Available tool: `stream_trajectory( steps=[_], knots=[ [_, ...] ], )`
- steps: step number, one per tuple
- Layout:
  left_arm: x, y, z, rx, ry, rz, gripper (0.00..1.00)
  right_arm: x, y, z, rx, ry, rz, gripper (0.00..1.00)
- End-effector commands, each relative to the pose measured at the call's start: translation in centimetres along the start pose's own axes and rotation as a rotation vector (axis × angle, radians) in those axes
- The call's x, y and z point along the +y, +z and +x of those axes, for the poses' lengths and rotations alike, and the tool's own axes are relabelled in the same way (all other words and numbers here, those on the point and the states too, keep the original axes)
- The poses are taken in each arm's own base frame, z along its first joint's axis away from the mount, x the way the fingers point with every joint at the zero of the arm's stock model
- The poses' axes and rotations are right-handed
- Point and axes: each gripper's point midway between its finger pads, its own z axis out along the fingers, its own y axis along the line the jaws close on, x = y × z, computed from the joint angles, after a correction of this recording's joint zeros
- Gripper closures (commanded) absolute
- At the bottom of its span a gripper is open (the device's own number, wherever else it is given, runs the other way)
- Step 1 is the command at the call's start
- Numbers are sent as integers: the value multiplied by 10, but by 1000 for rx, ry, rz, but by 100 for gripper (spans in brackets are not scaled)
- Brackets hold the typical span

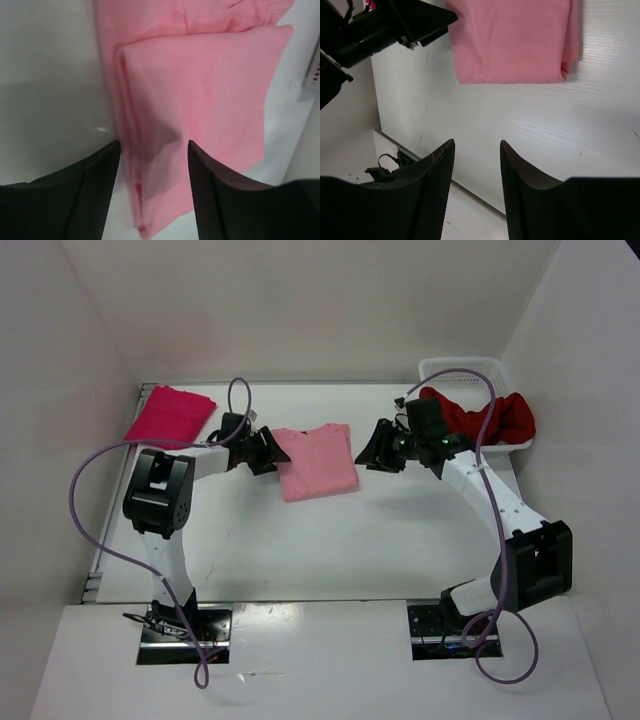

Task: Fold and stack the t-shirts
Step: Put the neatly folded tshirt into the corner of the board with the left arm

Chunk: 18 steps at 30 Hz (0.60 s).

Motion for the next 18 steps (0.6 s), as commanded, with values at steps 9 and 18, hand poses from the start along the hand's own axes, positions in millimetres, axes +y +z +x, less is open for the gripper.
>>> stream_trajectory(
  steps=[9,18],
  knots=[
    [-53,50,25,90,86,52,88,9,-16,-15,-86,-1,-67,52],
    [-169,-22,-132,-212,181,227,98,-6,-18,-29,-103,22,-52,52]
  ],
)
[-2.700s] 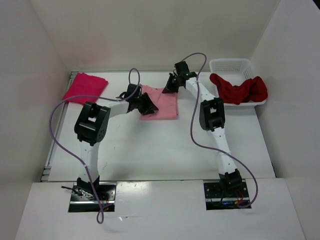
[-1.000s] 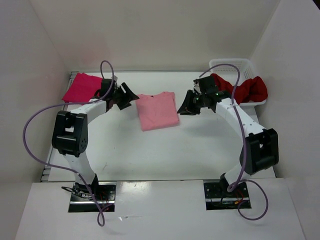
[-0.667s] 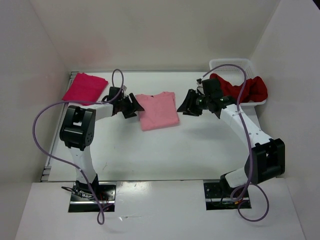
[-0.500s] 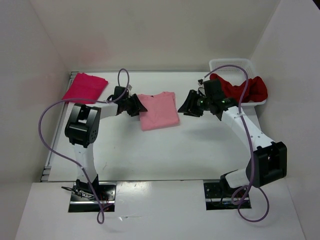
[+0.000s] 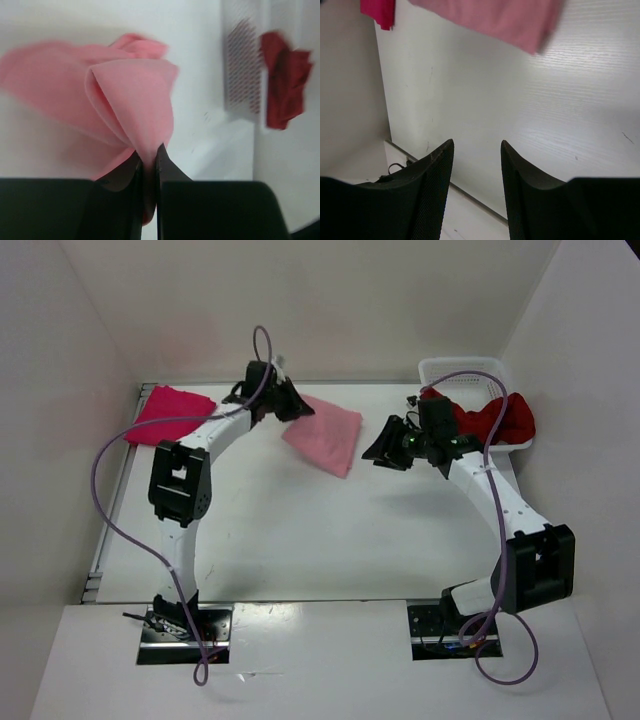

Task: Fold and stack the t-shirts
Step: Put the neatly folded tshirt into the corner of the board with the left arm

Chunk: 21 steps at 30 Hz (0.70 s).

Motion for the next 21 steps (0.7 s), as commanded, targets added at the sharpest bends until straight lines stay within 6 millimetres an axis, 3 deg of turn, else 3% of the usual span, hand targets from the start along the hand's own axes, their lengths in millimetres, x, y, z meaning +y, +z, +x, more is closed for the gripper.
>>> stream_trajectory(
  steps=[1,2,3,4,6,7,9,10,11,13,14,16,17,18,21],
  knots=[
    [-14,-53,-101,-204,52,15,98,5,-8,-13,-42,-24,-38,52],
    [-15,-66,-120,-247,56,21,98,4,-8,-13,-42,-33,-37,52],
    [-5,-93,-149,-320,46,4,98,0,-9,-14,-41,-31,-27,52],
    [0,-106,-162,-352,34,11,98,-3,-6,-13,-34,-27,-21,52],
    [15,-134,-179,-407,19,-10,98,-1,-5,-14,-27,-38,-30,52],
    [39,-155,-194,-455,-3,-40,98,-1,-5,-14,-27,-38,-30,52],
    [60,-185,-202,-511,-53,-62,97,0,-3,-11,-5,-42,-46,52],
    [109,-196,-198,-538,-125,-121,80,-3,0,-10,3,-47,-40,52],
    [132,-205,-193,-555,-178,-158,63,-1,0,-8,10,-47,-50,52],
    [166,-239,-190,-664,-301,-211,44,-3,3,-6,25,-52,-53,52],
    [206,-257,-158,-686,-406,-269,25,-3,4,-7,31,-47,-49,52],
    [231,-278,-138,-754,-522,-327,5,-2,3,-6,36,-58,-57,52],
    [227,-293,-135,-791,-519,-341,0,-2,3,-6,36,-58,-57,52],
    [237,-290,-115,-770,-536,-379,0,-4,6,-4,48,-64,-60,52],
    [229,-302,-103,-794,-549,-390,0,-12,10,4,71,-49,-45,52]
  ],
)
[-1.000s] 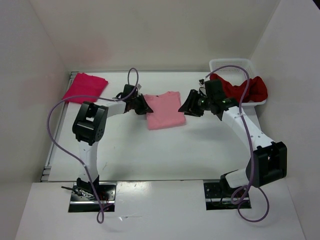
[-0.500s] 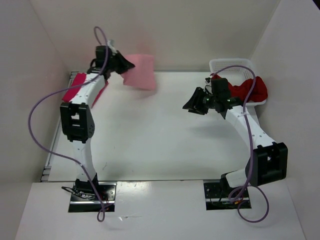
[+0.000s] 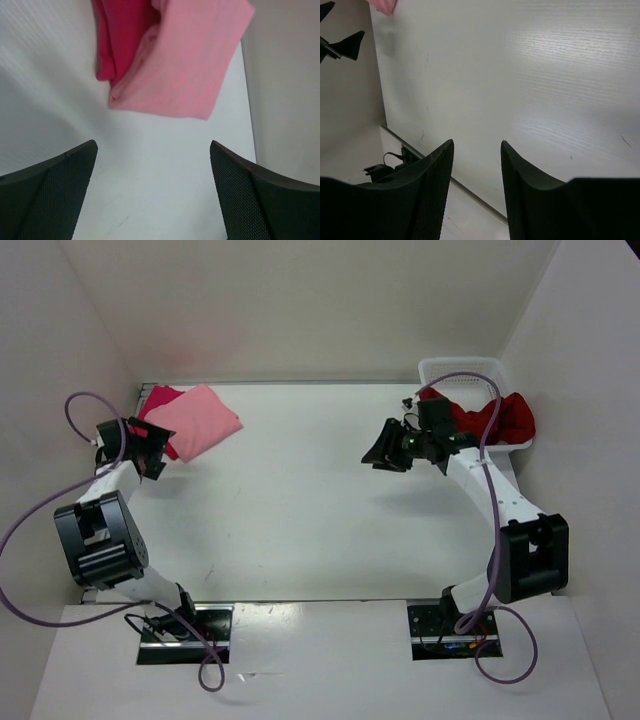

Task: Fold and stack the t-shirts
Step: Put the neatly folded tshirt into the corner of the board with the left arm

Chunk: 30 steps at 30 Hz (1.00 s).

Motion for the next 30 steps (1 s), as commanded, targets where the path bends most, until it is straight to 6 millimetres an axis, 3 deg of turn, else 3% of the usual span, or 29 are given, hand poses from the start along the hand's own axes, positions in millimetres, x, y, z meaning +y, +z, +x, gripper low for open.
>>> stream_trajectory(
  steps=[1,4,7,8,9,11,13,14,16,17,19,20,22,24,25,27,29,30],
  knots=[
    [-48,-37,-15,-112,-7,148,0,-1,3,-1,7,-26,-18,52],
    [-53,-56,-9,-100,-3,170,0,-6,7,3,22,-16,-8,63],
    [-67,-71,23,-20,114,221,0,-18,11,-2,-6,-11,54,88],
    [-76,-76,48,44,166,251,7,-22,10,-1,-4,-6,71,96],
    [-79,-79,60,65,220,261,13,-22,11,-11,-31,-13,90,97],
    [-92,-88,108,192,313,323,30,-22,8,-21,-54,-15,121,99],
    [-87,-88,150,314,390,326,42,-27,7,-32,-90,-19,167,99],
    [-89,-92,187,405,442,350,49,-23,4,-40,-116,-27,173,97],
    [-85,-100,229,517,500,361,62,-24,0,-56,-169,-35,218,96],
    [-83,-108,264,593,560,376,66,-24,-4,-62,-185,-36,236,96],
    [-77,-117,298,667,608,382,74,-26,-15,-87,-257,-69,274,95],
    [-70,-125,325,730,650,385,76,-25,-19,-93,-279,-71,292,95],
    [-73,-134,349,771,679,413,76,-32,-39,-122,-384,-71,361,94],
    [-80,-147,376,835,718,455,78,-58,-51,-146,-438,-26,443,94],
    [-81,-151,383,855,739,475,79,-65,-60,-161,-473,-11,476,94],
    [-90,-159,400,892,774,516,85,-95,-64,-181,-461,17,556,94],
    [-91,-163,407,916,817,529,89,-124,-80,-198,-512,55,687,95],
    [-100,-170,411,921,833,567,90,-128,-89,-211,-556,60,713,95]
  ],
)
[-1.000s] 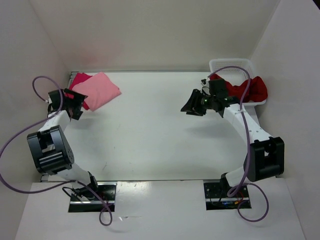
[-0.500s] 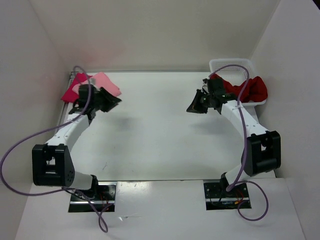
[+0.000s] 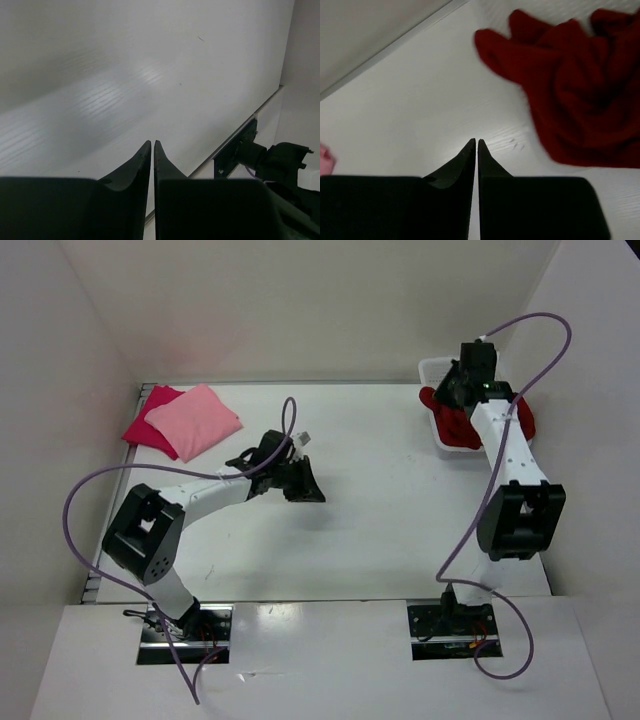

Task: Fold and stack the t-shirts
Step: Put the neatly folded tshirt into the corner of the board with the left arm, then grab crumpled tshirt from bin with the right arm

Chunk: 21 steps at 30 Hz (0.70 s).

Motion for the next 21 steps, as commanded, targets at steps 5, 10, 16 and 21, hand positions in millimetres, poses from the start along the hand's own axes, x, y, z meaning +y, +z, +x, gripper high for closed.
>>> stream_trajectory(
  steps=[5,10,16,21],
  knots=[
    [-32,-6,-3,8,131,120,87,-106,26,-58,-119,68,355,59],
    [-26,-8,5,15,134,112,82,-126,43,-53,-49,88,389,38],
    [-24,-9,-2,-7,160,86,76,-134,22,-32,-29,76,413,35],
    [-22,1,1,35,148,97,76,-151,16,-11,3,40,468,31]
  ],
)
